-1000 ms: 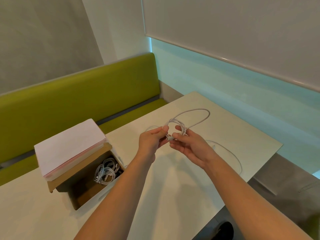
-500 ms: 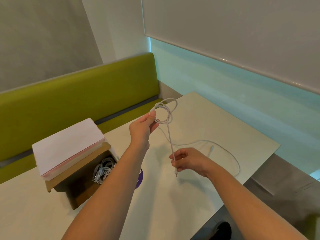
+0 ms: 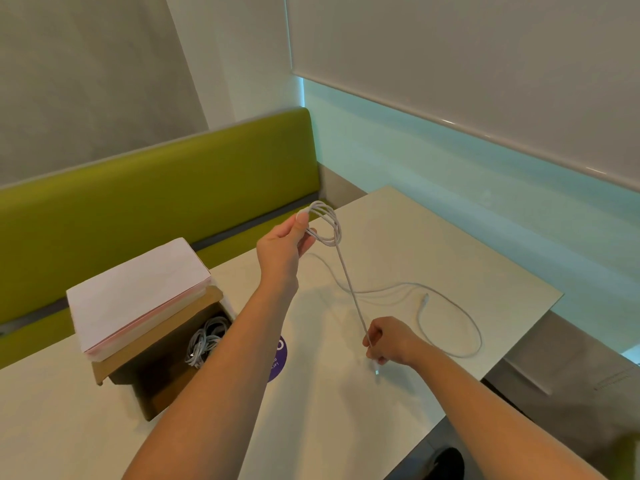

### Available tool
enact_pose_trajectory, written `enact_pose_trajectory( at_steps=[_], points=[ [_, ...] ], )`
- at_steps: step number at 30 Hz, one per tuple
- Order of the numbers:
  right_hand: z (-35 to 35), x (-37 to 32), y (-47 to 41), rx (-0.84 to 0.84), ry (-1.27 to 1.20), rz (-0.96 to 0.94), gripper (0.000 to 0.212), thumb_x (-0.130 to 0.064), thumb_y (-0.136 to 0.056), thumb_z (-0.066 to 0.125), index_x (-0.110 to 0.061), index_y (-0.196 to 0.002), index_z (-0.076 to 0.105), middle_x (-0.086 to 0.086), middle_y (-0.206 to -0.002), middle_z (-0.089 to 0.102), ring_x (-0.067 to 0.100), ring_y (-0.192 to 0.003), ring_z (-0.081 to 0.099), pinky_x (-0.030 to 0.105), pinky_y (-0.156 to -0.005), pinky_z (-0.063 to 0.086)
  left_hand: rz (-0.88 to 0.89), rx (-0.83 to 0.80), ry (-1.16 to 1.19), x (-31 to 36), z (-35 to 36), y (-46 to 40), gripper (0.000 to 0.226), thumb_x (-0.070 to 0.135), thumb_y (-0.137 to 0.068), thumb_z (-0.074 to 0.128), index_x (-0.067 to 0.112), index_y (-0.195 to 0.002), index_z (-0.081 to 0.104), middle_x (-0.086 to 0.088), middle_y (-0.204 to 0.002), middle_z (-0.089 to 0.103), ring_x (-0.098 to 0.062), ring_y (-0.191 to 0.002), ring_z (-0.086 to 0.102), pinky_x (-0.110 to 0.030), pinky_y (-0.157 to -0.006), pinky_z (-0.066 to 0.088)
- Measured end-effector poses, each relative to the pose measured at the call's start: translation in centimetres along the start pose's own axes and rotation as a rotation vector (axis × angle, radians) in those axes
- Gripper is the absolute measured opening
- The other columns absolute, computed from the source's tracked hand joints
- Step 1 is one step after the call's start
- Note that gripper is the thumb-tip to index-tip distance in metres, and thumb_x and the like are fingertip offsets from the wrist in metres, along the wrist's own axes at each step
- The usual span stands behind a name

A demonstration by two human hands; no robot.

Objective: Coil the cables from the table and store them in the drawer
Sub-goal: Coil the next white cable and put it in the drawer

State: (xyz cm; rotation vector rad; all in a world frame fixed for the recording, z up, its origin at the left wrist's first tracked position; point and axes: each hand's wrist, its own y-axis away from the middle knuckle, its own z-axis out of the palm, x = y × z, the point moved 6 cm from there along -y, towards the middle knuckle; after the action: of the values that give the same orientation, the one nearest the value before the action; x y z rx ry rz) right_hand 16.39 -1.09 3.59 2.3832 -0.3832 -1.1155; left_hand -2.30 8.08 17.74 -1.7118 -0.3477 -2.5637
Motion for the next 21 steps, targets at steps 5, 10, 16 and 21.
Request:
enact_pose_trajectory(
  at_steps=[5,10,16,21],
  points=[
    [-1.5,-2.8,0.2,0.087,-0.08,-0.12,0.026,-0.001,-0.072,0.076,-0.019,-0.087,0.066,0.0,-0.094,0.066,0.014,-0.084,0.061,0.027,-0.08,0.05,-0.057,-0.052,0.018,-1.0,0.1,0.3,0.027,0.017,-0.089,0.069,0.005,-0.113,0.072,-0.005,-0.089,0.074,-0.014,-0.083,0.068,-0.02,-0.072,0.058],
    [-4.3,-7.8,2.4,0.137,-0.637,-0.303,0.037,-0.032,-0.086,0.072,-0.018,-0.119,0.061,0.005,-0.106,0.07,0.016,-0.092,0.066,0.028,-0.084,0.053,-0.1,-0.115,0.026,-2.6,0.0,1.3,0.022,0.017,-0.09,0.068,0.005,-0.108,0.072,-0.005,-0.09,0.073,-0.013,-0.083,0.068,-0.019,-0.074,0.057],
    [-6.2,-10.9,4.3,0.195,-0.75,-0.381,0.024,-0.029,-0.098,0.055,-0.012,-0.105,0.07,0.008,-0.08,0.066,0.02,-0.068,0.065,0.035,-0.076,0.061,-0.143,-0.147,-0.016,-4.0,0.4,2.7,0.02,0.019,-0.089,0.069,0.008,-0.106,0.073,-0.007,-0.093,0.074,-0.014,-0.082,0.069,-0.021,-0.073,0.057],
    [-7.0,-11.1,3.7,0.308,-0.539,-0.364,0.027,-0.025,-0.102,0.046,-0.012,-0.111,0.068,0.007,-0.079,0.063,0.014,-0.052,0.054,0.028,-0.056,0.055,-0.088,-0.007,-0.211,-4.1,-0.8,2.4,0.013,0.027,-0.079,0.081,0.017,-0.082,0.074,-0.004,-0.089,0.075,-0.016,-0.088,0.07,-0.026,-0.066,0.059]
  ],
)
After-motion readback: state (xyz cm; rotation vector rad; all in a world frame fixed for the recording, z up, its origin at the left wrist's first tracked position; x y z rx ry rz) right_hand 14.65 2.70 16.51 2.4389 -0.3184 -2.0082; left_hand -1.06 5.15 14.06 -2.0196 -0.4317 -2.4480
